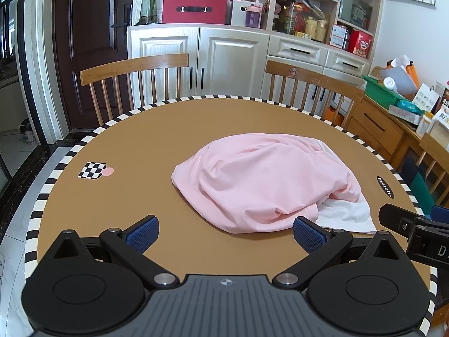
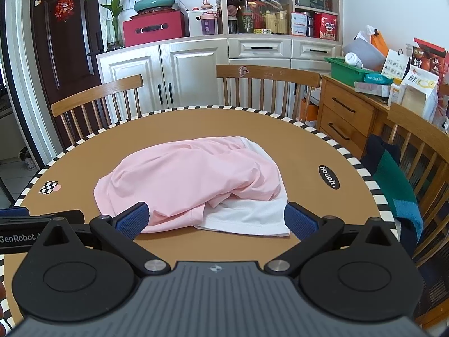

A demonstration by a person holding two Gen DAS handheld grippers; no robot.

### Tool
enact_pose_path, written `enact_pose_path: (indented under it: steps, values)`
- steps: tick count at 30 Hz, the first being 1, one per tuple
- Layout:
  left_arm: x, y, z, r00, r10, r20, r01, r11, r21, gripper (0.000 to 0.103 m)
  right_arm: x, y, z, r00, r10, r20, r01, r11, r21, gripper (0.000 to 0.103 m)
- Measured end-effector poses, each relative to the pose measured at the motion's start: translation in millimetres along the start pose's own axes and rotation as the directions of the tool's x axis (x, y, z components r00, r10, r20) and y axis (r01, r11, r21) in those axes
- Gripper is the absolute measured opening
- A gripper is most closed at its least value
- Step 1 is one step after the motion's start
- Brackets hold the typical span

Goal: Fold clothes

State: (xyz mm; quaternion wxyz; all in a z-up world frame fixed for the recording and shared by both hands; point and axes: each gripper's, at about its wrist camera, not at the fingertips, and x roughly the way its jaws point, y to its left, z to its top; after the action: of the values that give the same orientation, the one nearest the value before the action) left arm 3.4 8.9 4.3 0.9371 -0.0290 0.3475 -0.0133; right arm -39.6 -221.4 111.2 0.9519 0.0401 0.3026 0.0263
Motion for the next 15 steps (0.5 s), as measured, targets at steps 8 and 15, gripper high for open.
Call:
enact_pose_path:
  steps: [8, 15]
  values:
    - [7.9, -0.9, -0.2, 1.0, -0.001, -0.023, 0.001, 1.0, 0.005, 0.103, 5.0, -2.7, -2.7, 1.0, -0.005, -0.018, 0.005, 1.0, 0.008, 0.103]
    - [33.3, -6.4, 6.1, 1.0, 0.005, -0.029, -0.004, 1.0, 0.02, 0.103, 24.9, -19.4, -0.1, 1.0, 0.015, -0.021, -0.015, 1.0, 0.026, 0.103]
